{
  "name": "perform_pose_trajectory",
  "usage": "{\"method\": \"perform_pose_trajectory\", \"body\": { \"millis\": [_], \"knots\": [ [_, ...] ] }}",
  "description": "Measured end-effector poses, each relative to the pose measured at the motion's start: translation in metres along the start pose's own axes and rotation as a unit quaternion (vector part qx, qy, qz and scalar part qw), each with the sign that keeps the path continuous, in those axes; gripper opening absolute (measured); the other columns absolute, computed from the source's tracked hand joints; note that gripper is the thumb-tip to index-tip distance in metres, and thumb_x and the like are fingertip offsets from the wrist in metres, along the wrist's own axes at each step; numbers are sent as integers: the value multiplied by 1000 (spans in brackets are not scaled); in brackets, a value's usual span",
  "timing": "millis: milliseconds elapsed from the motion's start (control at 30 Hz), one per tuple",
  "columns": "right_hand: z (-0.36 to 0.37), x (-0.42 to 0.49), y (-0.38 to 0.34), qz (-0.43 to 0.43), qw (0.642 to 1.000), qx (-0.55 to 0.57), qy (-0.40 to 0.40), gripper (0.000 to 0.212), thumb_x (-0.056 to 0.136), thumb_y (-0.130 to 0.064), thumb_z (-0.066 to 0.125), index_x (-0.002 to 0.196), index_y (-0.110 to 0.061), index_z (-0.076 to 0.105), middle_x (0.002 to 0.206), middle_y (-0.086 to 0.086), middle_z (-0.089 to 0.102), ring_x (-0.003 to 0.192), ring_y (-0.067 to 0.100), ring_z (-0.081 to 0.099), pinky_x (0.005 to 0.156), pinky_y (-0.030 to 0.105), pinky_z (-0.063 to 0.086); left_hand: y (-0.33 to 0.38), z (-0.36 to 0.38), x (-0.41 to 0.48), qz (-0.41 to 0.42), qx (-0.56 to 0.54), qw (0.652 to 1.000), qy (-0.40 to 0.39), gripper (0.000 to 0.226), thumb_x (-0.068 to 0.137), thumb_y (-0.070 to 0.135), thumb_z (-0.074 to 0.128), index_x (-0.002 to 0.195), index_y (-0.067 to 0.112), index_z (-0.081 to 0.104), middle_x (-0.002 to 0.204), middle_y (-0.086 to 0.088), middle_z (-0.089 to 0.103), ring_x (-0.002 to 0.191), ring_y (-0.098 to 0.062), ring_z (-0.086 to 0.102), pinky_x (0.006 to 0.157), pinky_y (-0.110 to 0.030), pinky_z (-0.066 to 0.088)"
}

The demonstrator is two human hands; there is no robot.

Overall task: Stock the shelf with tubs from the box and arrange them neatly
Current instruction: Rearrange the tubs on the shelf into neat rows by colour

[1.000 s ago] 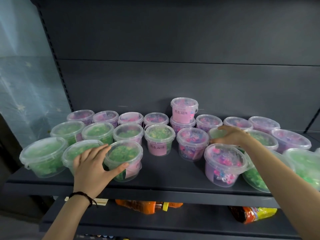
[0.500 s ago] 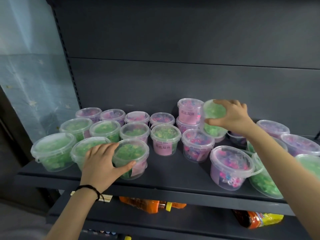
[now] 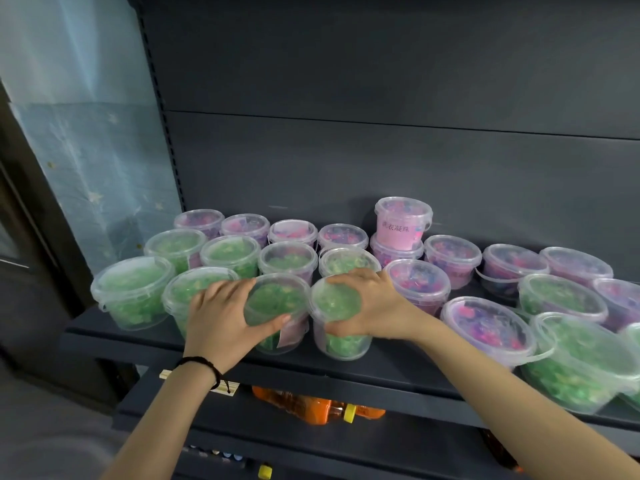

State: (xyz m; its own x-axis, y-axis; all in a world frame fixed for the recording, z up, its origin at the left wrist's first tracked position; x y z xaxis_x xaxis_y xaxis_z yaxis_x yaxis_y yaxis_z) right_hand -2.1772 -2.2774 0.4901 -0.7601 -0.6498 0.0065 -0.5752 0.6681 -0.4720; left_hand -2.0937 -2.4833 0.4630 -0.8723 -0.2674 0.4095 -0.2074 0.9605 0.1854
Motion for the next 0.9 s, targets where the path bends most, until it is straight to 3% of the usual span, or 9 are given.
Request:
{"method": "perform_pose_trajectory", "body": {
  "millis": [267,667,733,833,900],
  "knots": [
    [6,1,13,-2,1000,13,27,83,69,-52,77,140,-40,34,144,-2,26,132,22,16,110,33,23,0,1,-1,-5,7,1000,8,114,60,97,8,137,24,49,136,7,52,129,-18,40,104,-37,29],
    [2,-1,19,-16,999,-42,-17,78,68,-64,72,137,-44,41,149,-7,18,139,20,6,114,39,22,0,-1,0,11,-10,1000,5,104,63,93,21,137,25,48,136,6,53,129,-18,42,103,-39,31],
    [-16,7,13,-26,998,-58,11,66,73,-64,68,131,-38,52,142,-9,32,138,15,18,114,34,22,-2,-7,4,18,-38,999,-6,100,65,91,24,138,27,46,139,8,50,130,-15,41,104,-37,31],
    [-44,33,13,-17,996,64,52,41,82,-56,63,115,-32,66,122,-16,60,116,8,53,105,30,40,-13,-23,19,8,-132,991,3,88,68,86,31,131,29,53,133,11,54,121,-9,49,98,-30,41],
    [-55,56,15,-14,994,83,64,36,84,-49,66,113,-29,67,115,-18,63,103,7,57,97,27,45,-24,-33,35,-6,-156,987,20,80,67,83,37,124,31,58,126,12,58,114,-8,54,92,-31,47]
  ]
}}
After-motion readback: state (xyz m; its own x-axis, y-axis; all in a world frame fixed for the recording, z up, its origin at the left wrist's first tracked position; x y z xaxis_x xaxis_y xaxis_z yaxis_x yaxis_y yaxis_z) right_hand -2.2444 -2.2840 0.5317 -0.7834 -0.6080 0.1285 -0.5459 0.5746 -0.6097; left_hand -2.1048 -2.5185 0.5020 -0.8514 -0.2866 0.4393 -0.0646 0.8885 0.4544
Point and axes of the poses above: each hand's wrist, its own x-axis towards the middle knuckle, its own z-axis out of the palm, y = z × x, the point moved 6 cm from there along x, towards the middle knuckle
